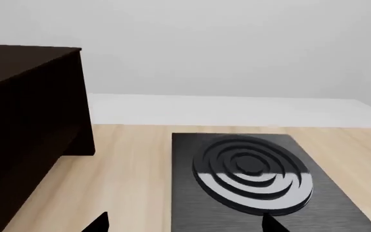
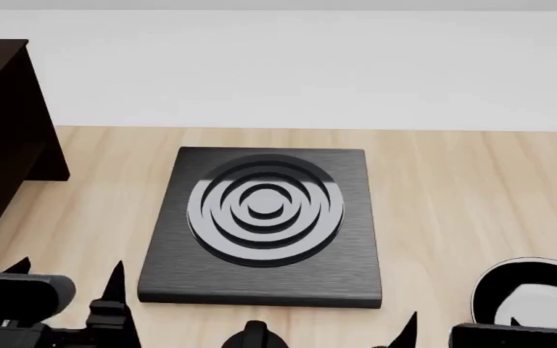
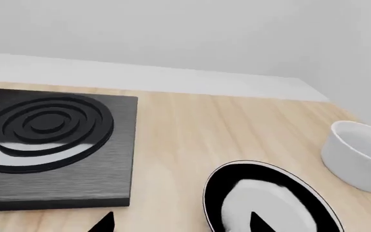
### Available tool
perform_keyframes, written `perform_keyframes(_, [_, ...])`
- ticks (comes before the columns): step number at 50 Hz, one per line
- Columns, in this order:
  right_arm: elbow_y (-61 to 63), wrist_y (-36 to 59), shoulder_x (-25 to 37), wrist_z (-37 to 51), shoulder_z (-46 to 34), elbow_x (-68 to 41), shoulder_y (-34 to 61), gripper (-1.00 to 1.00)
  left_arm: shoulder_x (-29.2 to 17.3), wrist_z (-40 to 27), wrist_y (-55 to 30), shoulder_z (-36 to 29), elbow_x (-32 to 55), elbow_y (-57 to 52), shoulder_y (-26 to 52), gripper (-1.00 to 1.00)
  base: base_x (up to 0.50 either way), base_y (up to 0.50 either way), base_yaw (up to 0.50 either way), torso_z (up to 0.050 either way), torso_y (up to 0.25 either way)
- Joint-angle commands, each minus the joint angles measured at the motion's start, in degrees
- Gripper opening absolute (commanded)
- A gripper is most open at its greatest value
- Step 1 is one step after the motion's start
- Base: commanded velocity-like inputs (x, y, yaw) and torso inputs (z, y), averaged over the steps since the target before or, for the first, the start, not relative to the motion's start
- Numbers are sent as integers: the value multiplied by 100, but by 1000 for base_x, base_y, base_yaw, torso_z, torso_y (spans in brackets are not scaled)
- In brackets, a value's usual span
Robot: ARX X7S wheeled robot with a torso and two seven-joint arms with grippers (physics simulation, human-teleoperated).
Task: Put the frying pan on the cabinet shelf.
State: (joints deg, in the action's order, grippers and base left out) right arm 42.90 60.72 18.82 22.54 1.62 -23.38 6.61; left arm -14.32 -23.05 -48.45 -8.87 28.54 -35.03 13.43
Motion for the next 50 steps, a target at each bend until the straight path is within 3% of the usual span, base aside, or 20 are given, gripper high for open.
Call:
perform_keyframes(1, [605,1764,179,-55,1024,-746,380,100,109,-447,-1699,541,834,-681,884,100,0,0,0,0,0])
perform_keyframes(7, [578,2618,336,-42,1316,-958,601,100,95,-449,-1589,465,784,-638,807,100,0,0,0,0,0])
perform_keyframes(22, [-171,2717,678,-270,1869,-1126,355,100,18,-284,-1213,296,713,-461,471,100,0,0,0,0,0])
perform_keyframes(39, [-1175,1918,297,-514,2257,-1132,-26,100,-6,-271,-1190,378,871,-499,451,100,0,0,0,0,0])
perform_keyframes(50, [-1614,1475,358,-644,1996,-973,-241,100,16,-278,-1106,377,915,-472,390,100,0,0,0,0,0])
